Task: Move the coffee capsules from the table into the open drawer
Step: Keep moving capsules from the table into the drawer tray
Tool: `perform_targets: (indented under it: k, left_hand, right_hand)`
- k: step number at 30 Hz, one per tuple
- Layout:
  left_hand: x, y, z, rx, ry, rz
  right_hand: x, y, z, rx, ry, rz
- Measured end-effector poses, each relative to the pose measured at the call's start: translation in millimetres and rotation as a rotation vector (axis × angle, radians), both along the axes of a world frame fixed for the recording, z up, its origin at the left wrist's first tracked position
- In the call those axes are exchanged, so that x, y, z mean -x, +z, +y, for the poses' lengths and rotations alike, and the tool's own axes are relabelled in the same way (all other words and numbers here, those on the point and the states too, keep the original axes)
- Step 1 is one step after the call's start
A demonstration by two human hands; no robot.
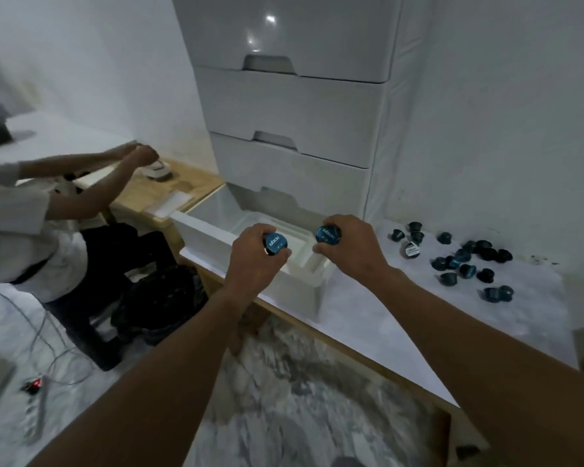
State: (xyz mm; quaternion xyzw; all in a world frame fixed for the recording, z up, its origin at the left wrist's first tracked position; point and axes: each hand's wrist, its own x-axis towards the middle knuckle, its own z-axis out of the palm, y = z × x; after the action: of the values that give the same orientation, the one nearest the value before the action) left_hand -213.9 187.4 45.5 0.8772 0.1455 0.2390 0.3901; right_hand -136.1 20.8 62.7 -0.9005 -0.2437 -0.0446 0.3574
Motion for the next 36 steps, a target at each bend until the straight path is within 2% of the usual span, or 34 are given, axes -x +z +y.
perform_targets:
  k: [8, 16, 20, 26, 31, 36]
  left_hand:
    - [-55.6, -11.5, 71.9, -0.007, -0.014, 0.096]
    - [-140.7, -18.7, 148.5, -0.084, -0.107, 0.323]
    - [-175.1, -30.6, 176.4, -0.187, -0.244, 0.463]
    - [-223.4, -60.3, 205.8, -0.263, -0.526, 0.611]
    - [-245.0, -79.6, 207.3, -0.255, -0.748, 0.596]
    - [-251.9, -99.0, 198.6, -0.248, -0.878, 0.603]
  right_hand:
    - [-56.5, -14.2, 74.0, -0.018, 0.028, 0.049]
    - [-128.4, -50.9, 138.1, 0.055, 0.014, 0.162]
    - [-147.3, -71.0, 158.8, 0.104, -0.023, 0.218]
    - [-156.0, -102.3, 179.0, 0.127, -0.201, 0.331]
    - [-141.3, -110.5, 183.2, 0.236, -0.397, 0.413]
    - [-125.7, -99.6, 183.2, 0.4, -0.413, 0.484]
